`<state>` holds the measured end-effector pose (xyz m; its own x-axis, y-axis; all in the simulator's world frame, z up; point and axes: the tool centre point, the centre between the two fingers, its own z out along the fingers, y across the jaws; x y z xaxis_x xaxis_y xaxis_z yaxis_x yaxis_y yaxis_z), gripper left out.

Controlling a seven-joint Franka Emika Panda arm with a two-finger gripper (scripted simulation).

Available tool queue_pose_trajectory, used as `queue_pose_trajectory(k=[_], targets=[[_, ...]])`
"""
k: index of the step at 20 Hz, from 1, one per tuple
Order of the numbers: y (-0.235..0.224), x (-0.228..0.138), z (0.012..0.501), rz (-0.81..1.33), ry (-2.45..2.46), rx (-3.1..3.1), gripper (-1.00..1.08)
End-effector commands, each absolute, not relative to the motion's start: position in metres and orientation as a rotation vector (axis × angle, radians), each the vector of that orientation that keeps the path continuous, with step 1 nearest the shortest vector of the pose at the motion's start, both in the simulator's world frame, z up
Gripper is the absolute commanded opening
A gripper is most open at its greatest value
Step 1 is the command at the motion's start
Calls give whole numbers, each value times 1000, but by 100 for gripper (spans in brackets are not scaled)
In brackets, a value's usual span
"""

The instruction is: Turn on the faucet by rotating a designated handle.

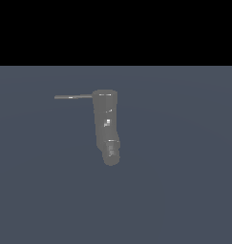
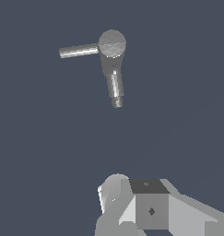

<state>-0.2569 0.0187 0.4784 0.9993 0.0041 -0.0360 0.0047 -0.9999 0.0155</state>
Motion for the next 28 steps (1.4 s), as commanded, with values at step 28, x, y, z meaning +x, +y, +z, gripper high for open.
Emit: queue_pose_trajectory(k=[28], targets=[[91, -220, 408, -47, -548, 3083, -100]])
